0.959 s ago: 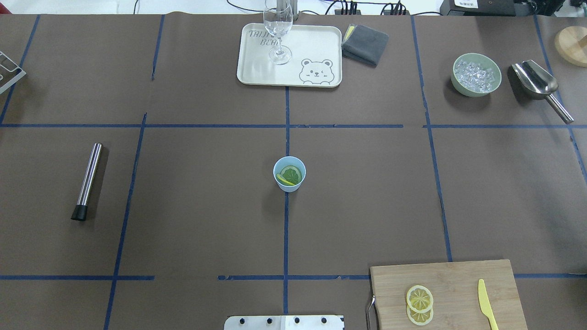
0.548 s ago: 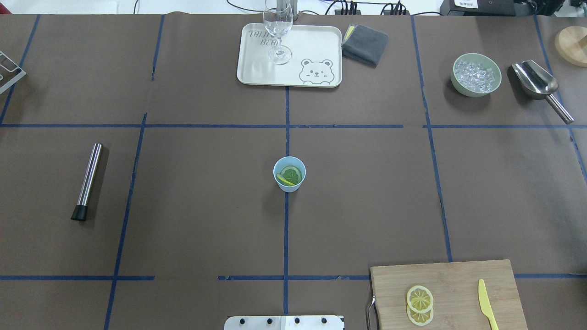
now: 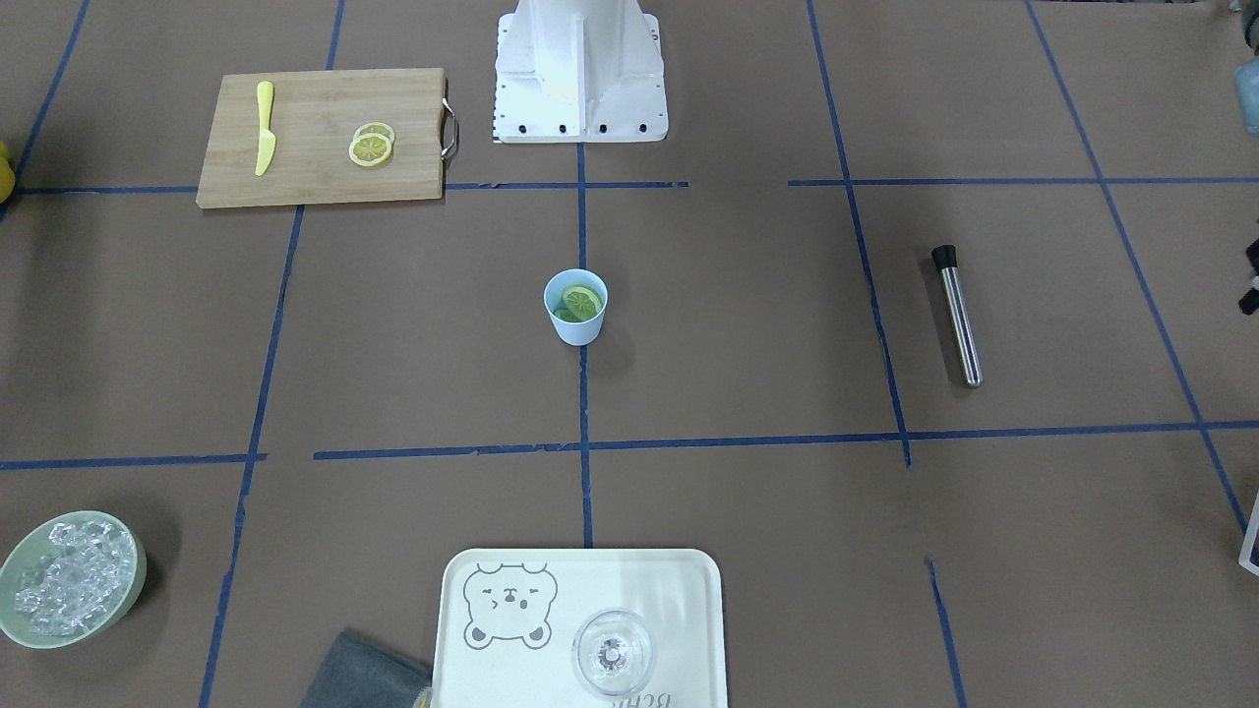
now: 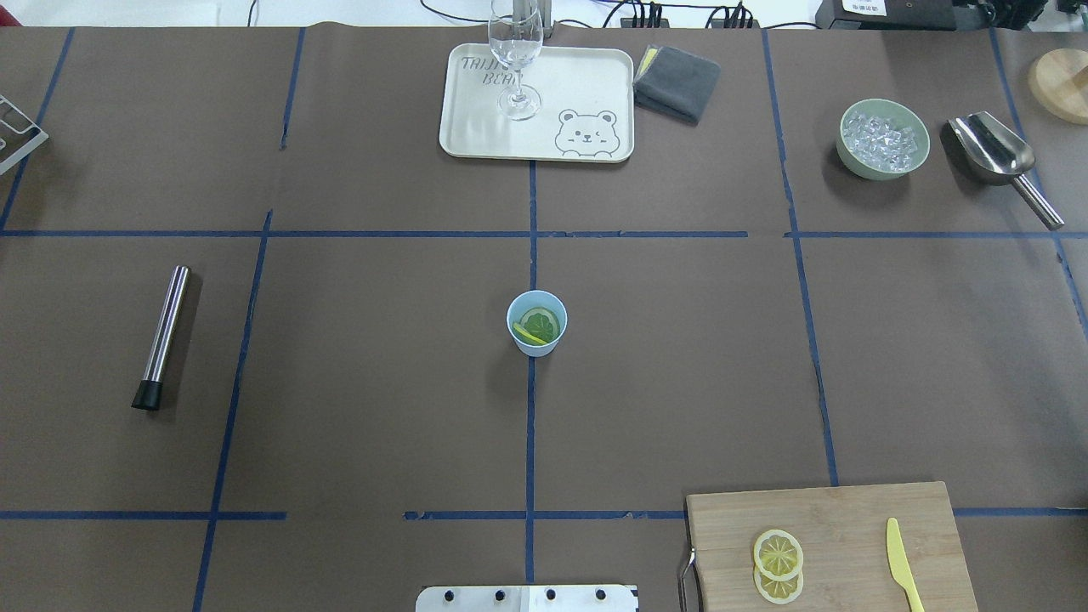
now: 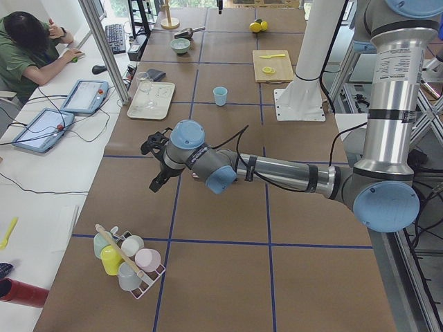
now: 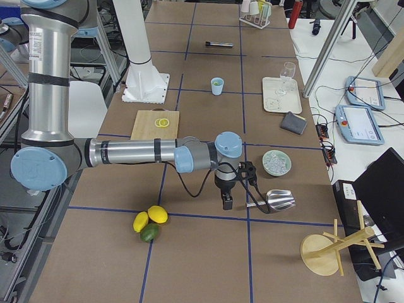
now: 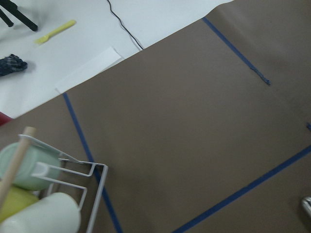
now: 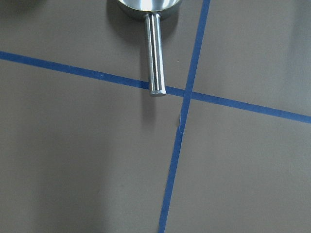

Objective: Squeeze lemon into cup

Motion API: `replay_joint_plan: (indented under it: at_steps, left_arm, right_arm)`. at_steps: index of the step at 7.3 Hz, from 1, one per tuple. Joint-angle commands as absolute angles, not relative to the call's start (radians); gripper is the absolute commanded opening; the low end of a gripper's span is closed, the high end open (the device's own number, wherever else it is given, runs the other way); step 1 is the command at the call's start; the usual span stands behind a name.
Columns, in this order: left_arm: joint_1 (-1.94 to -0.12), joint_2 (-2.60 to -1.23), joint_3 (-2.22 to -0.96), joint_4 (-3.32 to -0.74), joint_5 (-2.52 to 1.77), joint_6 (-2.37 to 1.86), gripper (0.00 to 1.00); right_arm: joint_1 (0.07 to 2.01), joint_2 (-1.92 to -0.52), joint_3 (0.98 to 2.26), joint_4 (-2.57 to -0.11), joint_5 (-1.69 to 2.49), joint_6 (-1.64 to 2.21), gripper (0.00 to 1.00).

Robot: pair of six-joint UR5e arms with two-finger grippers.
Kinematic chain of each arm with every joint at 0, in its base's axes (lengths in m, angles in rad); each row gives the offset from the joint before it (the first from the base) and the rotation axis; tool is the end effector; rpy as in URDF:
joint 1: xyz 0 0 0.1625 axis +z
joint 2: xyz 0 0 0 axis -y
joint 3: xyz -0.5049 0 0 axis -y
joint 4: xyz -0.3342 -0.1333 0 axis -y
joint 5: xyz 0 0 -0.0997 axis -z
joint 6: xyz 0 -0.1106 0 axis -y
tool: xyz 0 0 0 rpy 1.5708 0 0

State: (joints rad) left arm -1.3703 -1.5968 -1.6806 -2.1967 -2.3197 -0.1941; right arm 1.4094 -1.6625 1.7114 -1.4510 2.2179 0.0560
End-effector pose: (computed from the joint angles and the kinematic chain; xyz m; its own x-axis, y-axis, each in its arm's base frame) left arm 0.0372 -0.4744 0.6118 0.6403 0.4582 -0.6166 -0.0210 0.8128 0.5822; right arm 0.0014 -0.4062 0.7192 0.7789 -0.1733 0.6028 0.1150 0.9842 0.1344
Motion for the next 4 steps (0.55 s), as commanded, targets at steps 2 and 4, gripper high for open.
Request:
replay_joint_plan:
  at_steps: [2,4]
  left_arm:
    - [-1.166,-1.557,-1.744,-2.203,-2.139,-0.568,1.0]
    - [-1.068,-1.554,-1.75,-2.203,-2.134,-0.753,0.91]
  right_arm:
    - [1.41,-1.664,1.684,-1.447,2.215,0.055,1.0]
    - [1.41,-1.661,1.666,-1.444,2.214,0.054,1.0]
